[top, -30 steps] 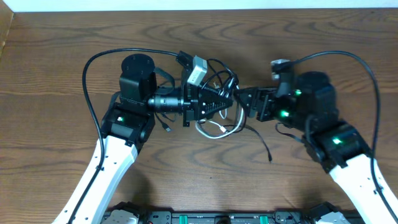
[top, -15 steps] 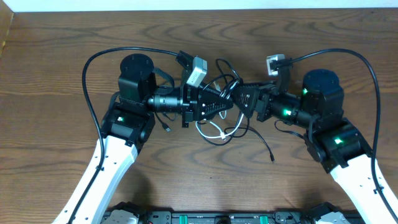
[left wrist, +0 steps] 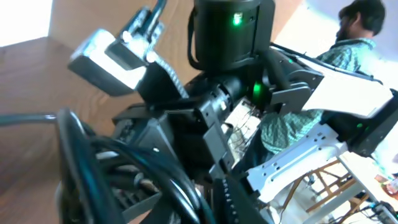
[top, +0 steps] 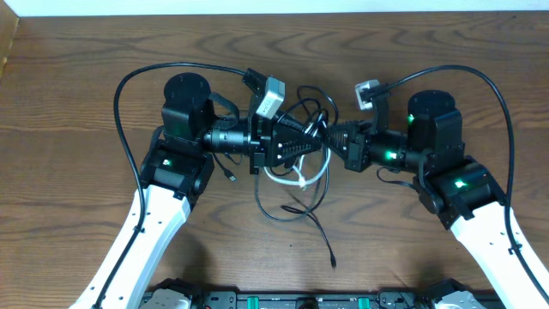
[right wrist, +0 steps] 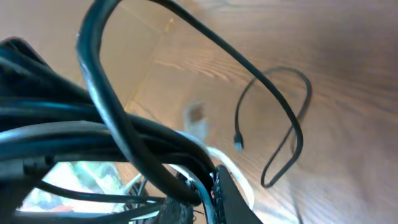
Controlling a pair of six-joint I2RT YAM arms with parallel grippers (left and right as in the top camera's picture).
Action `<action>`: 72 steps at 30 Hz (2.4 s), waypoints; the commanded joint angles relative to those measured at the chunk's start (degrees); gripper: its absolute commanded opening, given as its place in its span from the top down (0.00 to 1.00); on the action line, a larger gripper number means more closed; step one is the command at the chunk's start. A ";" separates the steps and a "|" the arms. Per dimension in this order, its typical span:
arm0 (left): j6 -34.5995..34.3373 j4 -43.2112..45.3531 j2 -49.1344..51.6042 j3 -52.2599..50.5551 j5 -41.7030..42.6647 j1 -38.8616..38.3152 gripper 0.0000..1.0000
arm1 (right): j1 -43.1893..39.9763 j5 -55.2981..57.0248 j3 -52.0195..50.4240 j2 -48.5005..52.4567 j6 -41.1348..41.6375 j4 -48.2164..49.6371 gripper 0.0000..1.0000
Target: Untangle cables
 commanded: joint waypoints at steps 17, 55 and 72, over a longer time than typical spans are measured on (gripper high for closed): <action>0.57 1.20 -1.09 0.98 -2.69 -0.07 0.56 | -2.60 1.55 -0.37 -3.41 -1.57 -3.48 0.99; 0.52 -10.56 -0.68 0.98 -33.33 6.62 0.92 | -2.60 1.60 -0.37 -3.41 -1.81 -6.10 0.99; 0.20 -15.39 -0.68 0.98 -31.12 10.05 0.92 | -2.62 6.95 -0.37 -3.41 -1.81 -9.97 0.99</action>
